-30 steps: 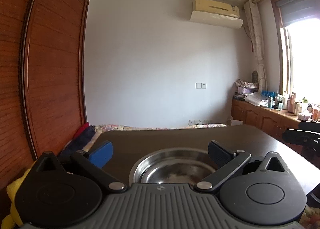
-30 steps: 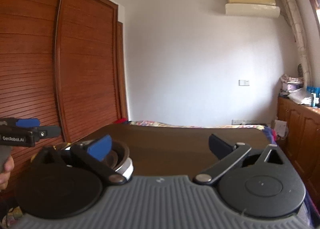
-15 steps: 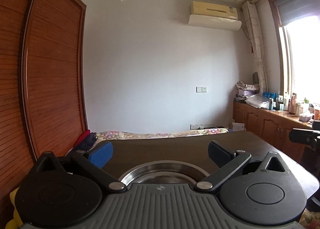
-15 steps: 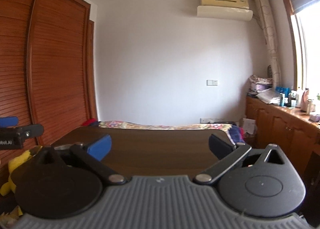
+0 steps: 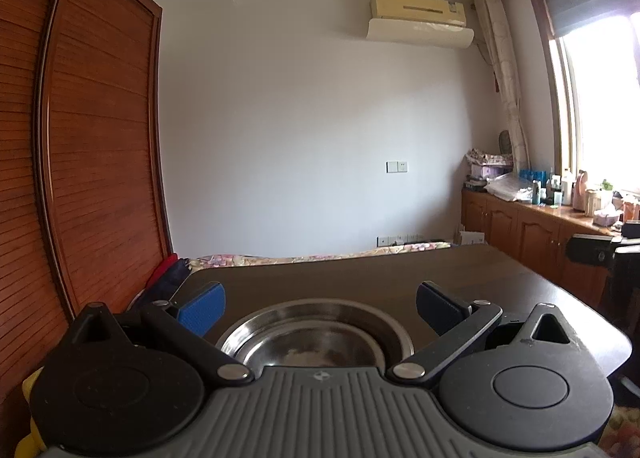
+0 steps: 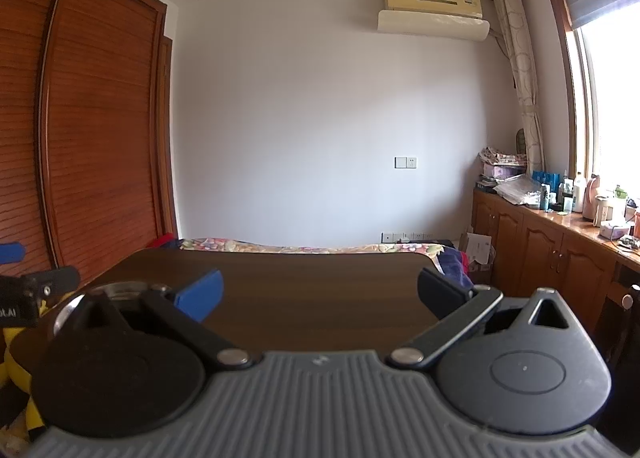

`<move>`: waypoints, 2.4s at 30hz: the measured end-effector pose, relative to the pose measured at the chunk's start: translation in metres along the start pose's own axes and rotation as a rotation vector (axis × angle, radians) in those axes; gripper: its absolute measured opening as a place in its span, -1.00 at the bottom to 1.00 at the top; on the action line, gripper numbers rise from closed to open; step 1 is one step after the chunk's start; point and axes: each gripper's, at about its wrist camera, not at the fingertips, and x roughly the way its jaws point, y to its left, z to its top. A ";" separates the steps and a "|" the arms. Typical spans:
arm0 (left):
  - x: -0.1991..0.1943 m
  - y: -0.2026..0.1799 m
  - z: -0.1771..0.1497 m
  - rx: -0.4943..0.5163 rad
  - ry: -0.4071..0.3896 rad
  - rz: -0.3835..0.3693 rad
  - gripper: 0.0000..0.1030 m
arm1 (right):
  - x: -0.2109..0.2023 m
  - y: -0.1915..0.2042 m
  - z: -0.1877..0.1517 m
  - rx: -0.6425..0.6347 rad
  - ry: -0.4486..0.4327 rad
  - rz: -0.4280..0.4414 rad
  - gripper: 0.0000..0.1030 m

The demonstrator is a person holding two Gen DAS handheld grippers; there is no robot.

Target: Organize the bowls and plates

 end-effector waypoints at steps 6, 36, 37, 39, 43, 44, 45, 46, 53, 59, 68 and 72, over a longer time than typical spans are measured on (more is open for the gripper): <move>-0.001 0.011 -0.001 0.003 0.008 0.029 1.00 | -0.005 0.007 -0.002 -0.034 -0.025 -0.009 1.00; 0.003 0.026 -0.006 -0.020 0.019 0.067 1.00 | 0.001 0.006 -0.003 -0.022 0.010 -0.009 1.00; 0.003 0.026 -0.006 -0.021 0.019 0.067 1.00 | 0.001 0.006 -0.003 -0.022 0.010 -0.010 1.00; 0.003 0.026 -0.006 -0.021 0.019 0.067 1.00 | 0.001 0.005 -0.004 -0.021 0.010 -0.009 1.00; 0.003 0.026 -0.006 -0.019 0.019 0.067 1.00 | 0.001 0.006 -0.004 -0.023 0.009 -0.012 1.00; 0.003 0.026 -0.006 -0.020 0.020 0.067 1.00 | 0.001 0.006 -0.004 -0.022 0.008 -0.012 1.00; 0.003 0.026 -0.006 -0.021 0.020 0.067 1.00 | 0.001 0.006 -0.004 -0.022 0.009 -0.011 1.00; 0.003 0.026 -0.006 -0.020 0.019 0.068 1.00 | 0.001 0.006 -0.004 -0.023 0.010 -0.012 1.00; 0.003 0.026 -0.006 -0.020 0.019 0.068 1.00 | 0.000 0.005 -0.006 -0.021 0.008 -0.012 1.00; 0.004 0.028 -0.008 -0.019 0.020 0.070 1.00 | 0.000 0.005 -0.007 -0.024 0.012 -0.012 1.00; 0.005 0.029 -0.009 -0.019 0.023 0.068 1.00 | 0.000 0.004 -0.007 -0.018 0.012 -0.014 1.00; 0.005 0.029 -0.010 -0.018 0.023 0.067 1.00 | 0.001 0.004 -0.007 -0.018 0.014 -0.013 1.00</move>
